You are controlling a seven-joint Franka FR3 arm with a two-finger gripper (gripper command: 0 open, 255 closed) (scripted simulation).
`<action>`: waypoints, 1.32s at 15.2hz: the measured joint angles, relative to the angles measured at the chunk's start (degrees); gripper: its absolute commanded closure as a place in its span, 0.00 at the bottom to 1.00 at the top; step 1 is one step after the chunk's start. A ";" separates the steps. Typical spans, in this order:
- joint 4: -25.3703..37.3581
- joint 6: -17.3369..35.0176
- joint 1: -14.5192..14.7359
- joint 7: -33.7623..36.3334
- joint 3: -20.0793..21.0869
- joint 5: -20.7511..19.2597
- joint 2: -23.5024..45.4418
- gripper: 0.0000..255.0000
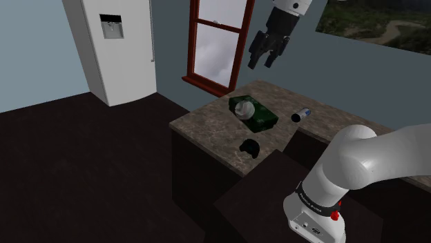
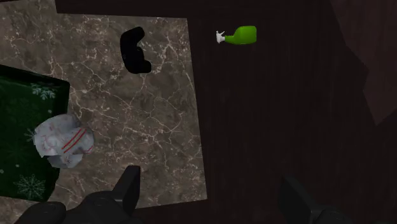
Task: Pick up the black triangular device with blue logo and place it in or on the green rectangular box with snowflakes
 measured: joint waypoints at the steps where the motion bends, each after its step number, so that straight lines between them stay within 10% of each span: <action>1: 0.00 0.00 0.00 0.00 0.00 0.00 0.00 0.00; 20: -29.05 30.97 -4.94 -2.78 -2.47 -5.58 5.61 0.00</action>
